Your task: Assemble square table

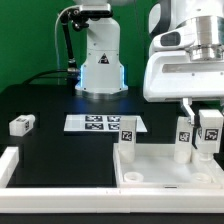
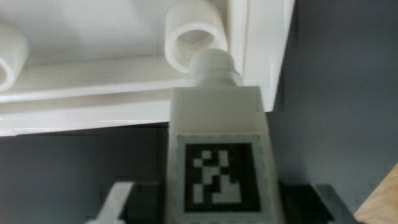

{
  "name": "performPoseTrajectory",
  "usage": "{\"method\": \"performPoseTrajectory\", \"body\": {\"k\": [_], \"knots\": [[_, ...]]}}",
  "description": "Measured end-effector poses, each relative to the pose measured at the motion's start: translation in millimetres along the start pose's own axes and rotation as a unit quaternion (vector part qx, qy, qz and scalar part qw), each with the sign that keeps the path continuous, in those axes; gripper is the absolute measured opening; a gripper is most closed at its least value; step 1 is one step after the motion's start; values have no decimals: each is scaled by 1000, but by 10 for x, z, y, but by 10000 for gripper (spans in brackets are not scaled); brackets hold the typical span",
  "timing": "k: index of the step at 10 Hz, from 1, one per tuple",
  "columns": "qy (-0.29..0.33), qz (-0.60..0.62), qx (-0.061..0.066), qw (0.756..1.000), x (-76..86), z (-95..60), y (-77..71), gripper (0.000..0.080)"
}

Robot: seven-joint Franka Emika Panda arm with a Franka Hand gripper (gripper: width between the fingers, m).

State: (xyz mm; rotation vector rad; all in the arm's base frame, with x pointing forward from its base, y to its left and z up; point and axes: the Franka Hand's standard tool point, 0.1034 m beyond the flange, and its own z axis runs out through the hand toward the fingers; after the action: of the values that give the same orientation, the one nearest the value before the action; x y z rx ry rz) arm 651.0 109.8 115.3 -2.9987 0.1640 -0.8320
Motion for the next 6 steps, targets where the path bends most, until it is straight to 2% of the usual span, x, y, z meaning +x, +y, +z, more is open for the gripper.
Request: {"method": "performPoseTrajectory", "body": {"k": [2, 4, 6], "knots": [[-1, -2, -1, 1000, -11, 9, 3, 290], [-3, -11, -2, 1000, -112, 97, -33, 290], [0, -18, -5, 1000, -112, 138, 22, 290]]}}
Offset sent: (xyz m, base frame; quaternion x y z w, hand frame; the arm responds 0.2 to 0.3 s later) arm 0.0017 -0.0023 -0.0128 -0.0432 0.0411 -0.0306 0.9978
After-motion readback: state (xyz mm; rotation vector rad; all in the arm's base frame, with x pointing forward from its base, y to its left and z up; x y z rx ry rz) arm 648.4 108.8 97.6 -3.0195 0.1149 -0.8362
